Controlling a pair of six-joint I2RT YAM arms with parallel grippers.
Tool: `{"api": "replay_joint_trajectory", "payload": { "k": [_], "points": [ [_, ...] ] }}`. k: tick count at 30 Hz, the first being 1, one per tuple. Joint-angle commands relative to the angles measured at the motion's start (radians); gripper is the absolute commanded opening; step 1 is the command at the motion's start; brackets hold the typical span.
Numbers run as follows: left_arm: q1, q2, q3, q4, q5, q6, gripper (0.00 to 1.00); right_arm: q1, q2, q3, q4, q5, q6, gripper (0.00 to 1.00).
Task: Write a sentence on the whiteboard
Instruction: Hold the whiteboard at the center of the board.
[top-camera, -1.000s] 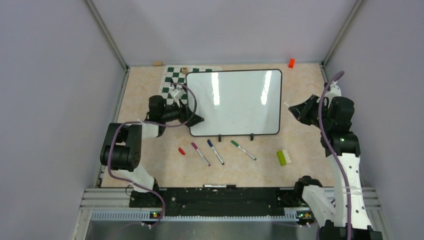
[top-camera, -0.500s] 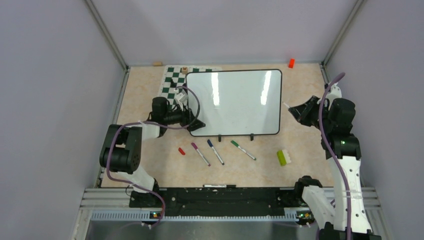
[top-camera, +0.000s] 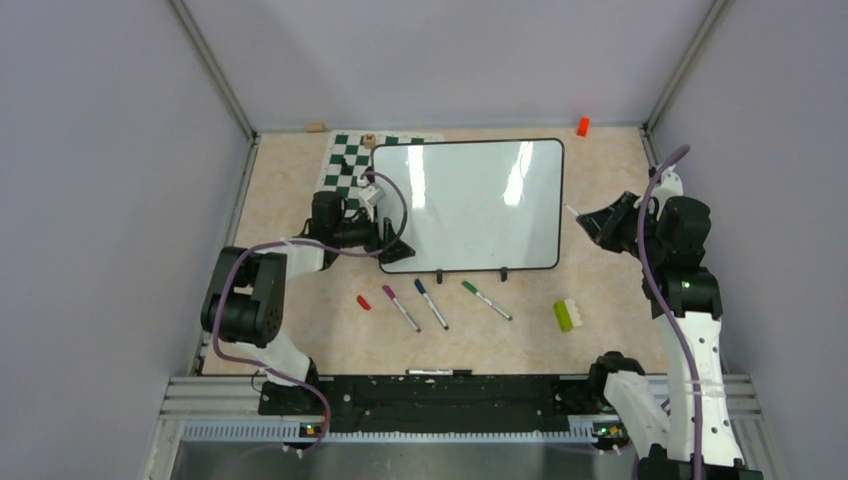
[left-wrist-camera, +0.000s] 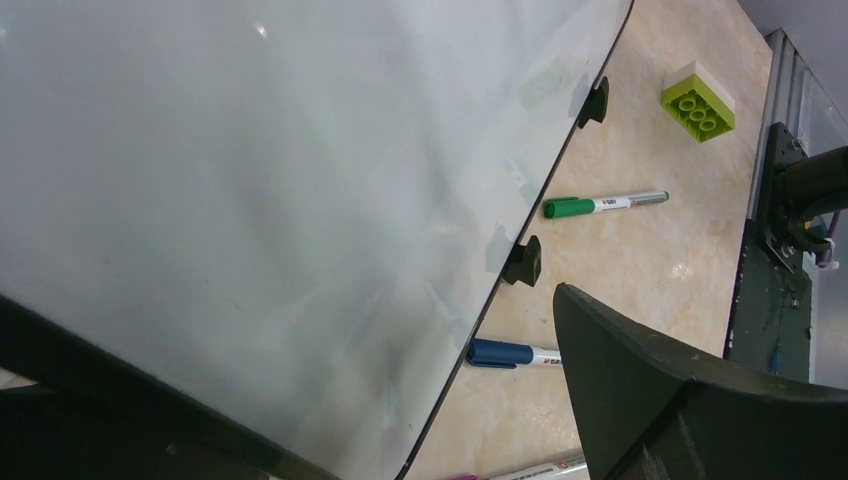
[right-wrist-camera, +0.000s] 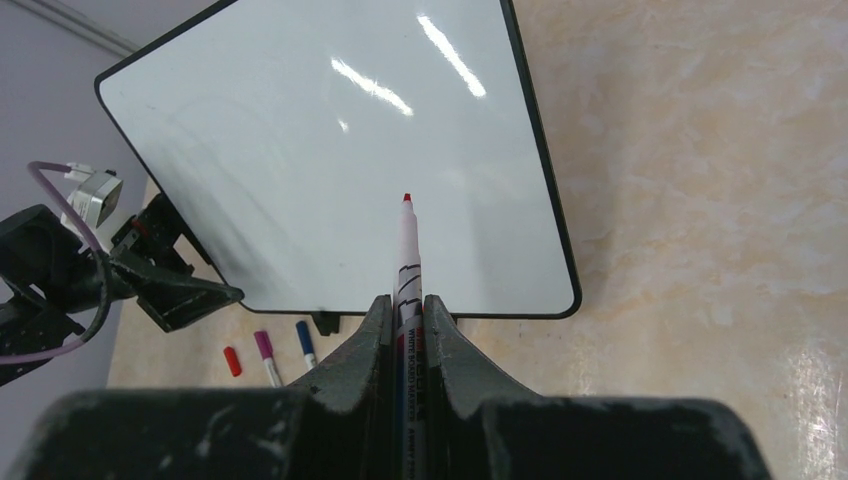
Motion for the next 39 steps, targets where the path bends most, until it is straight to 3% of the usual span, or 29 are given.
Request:
{"api": "replay_joint_trajectory", "payload": {
  "k": [1,16,20,27,31,39],
  "points": [
    [-0.029,0.028,0.068,-0.046,0.002,0.053,0.93,0.003,-0.011,-0.003,0.008,-0.021,-0.01,0.0],
    [-0.076,0.033,0.095,-0.104,-0.024,0.113,0.93,0.003,-0.026,0.023,-0.027,-0.012,-0.013,0.0],
    [-0.047,0.012,0.054,-0.029,-0.005,0.061,0.9,0.003,-0.031,0.028,-0.046,0.028,-0.017,0.0],
    [0.118,-0.023,-0.105,0.408,0.101,-0.239,0.84,0.003,-0.012,0.082,-0.093,0.16,-0.03,0.0],
    [0.127,-0.057,-0.101,0.324,0.066,-0.172,0.84,0.003,-0.015,0.089,-0.09,0.157,-0.026,0.0],
    [0.129,-0.077,-0.128,0.375,0.08,-0.173,0.85,0.003,-0.081,0.046,-0.079,0.138,-0.025,0.0]
  ]
}}
